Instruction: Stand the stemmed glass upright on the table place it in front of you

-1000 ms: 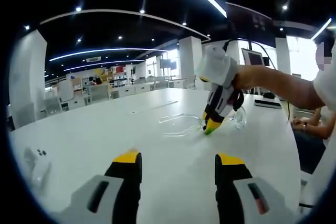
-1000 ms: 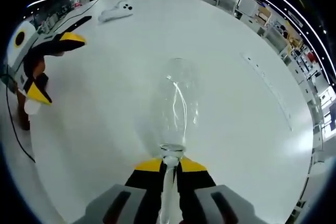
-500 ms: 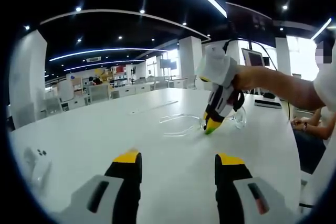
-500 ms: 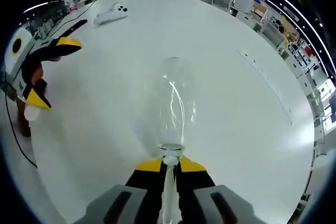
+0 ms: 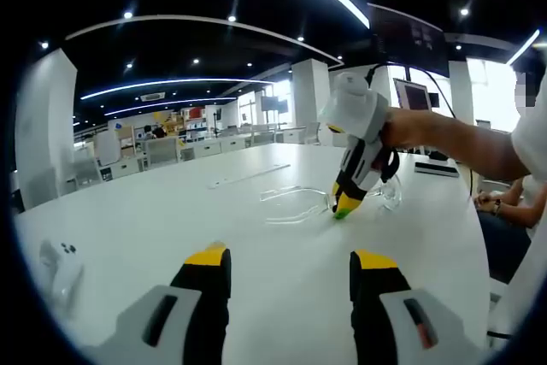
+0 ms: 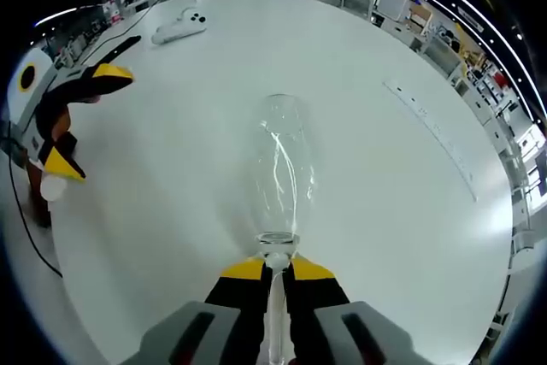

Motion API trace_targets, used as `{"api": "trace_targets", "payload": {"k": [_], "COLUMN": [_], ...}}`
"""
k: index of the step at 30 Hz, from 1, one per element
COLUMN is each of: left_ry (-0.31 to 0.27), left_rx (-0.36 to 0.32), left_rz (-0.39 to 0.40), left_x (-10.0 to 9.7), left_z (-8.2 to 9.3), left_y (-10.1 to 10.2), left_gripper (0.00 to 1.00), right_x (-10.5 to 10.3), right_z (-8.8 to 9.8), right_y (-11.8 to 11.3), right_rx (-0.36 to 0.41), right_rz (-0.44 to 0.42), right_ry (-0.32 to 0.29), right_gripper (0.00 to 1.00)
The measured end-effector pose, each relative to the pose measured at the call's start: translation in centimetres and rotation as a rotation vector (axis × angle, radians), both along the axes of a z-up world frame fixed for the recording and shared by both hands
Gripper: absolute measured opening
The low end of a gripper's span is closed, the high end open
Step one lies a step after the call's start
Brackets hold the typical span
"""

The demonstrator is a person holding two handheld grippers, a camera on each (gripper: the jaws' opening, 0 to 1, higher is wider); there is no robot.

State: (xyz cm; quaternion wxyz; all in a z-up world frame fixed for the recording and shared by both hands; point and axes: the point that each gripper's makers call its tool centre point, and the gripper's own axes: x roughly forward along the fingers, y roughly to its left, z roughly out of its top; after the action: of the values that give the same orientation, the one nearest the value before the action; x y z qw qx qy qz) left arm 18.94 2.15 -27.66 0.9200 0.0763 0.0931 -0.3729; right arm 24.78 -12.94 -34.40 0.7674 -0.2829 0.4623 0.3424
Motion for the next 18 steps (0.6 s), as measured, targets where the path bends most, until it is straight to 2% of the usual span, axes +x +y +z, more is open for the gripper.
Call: {"api": "trace_targets", "payload": {"k": [18], "left_ry": [0.000], "left_rx": [0.002], "left_rz": [0.001], "left_x": [0.01], "left_z": [-0.05], "left_y": [0.06], "left_gripper": [0.56], "right_x": [0.01], "right_z": [0.90], "right_y": [0.12], "right_rx": [0.030], "right_rz": [-0.009], "right_ry": [-0.040], "right_gripper": [0.11]}}
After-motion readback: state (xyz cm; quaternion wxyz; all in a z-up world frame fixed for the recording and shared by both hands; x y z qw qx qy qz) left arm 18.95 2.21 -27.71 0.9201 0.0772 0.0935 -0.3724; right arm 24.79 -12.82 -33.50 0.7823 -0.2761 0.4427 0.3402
